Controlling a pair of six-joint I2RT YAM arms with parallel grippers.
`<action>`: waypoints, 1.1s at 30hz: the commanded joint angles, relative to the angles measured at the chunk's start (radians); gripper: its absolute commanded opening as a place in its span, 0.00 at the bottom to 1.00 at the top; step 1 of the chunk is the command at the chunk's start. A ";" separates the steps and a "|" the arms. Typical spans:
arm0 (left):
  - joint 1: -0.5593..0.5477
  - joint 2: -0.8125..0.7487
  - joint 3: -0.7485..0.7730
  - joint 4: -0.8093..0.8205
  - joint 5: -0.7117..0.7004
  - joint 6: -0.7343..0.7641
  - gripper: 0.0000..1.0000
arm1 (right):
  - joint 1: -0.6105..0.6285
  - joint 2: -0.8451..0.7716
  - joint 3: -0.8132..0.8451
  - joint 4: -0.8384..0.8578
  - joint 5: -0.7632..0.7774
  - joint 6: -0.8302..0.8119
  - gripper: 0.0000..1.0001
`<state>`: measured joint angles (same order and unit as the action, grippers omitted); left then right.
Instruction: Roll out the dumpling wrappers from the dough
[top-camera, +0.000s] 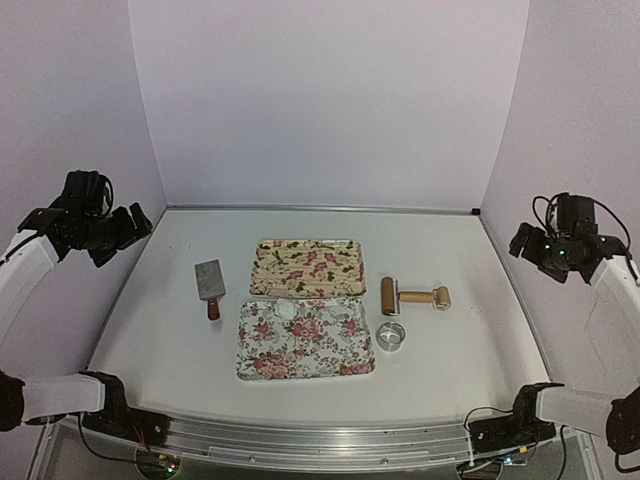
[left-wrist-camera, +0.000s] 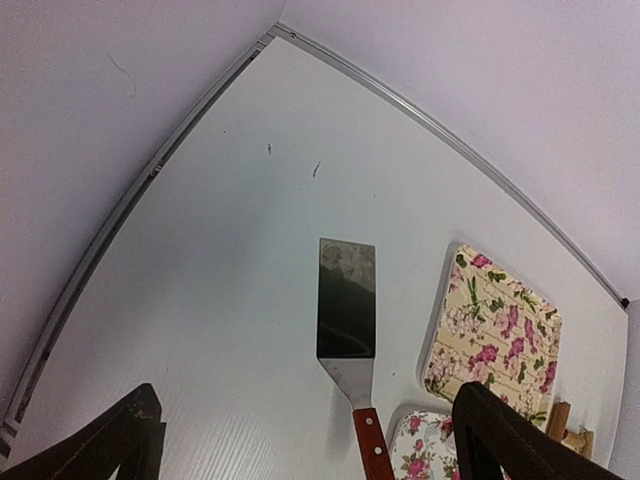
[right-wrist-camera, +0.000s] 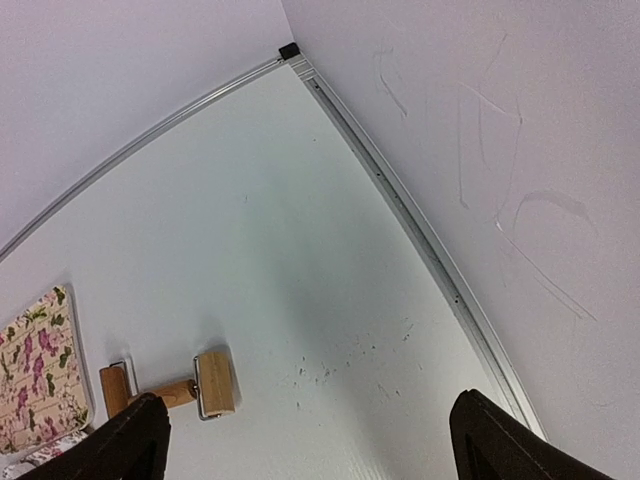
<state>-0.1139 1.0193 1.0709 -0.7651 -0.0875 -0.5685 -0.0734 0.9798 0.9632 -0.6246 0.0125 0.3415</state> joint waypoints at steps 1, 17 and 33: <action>0.005 -0.009 0.032 0.017 0.036 0.016 0.99 | 0.001 0.000 0.052 -0.031 0.025 0.062 0.98; -0.186 0.267 0.107 0.120 0.169 -0.089 0.99 | -0.002 0.509 0.207 -0.055 -0.354 -0.103 0.98; -0.465 0.493 0.204 0.250 0.228 -0.269 0.98 | 0.000 0.915 0.261 -0.059 -0.771 -0.238 0.76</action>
<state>-0.5517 1.4895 1.1967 -0.5650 0.1074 -0.7781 -0.0734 1.8463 1.2171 -0.6739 -0.6238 0.1529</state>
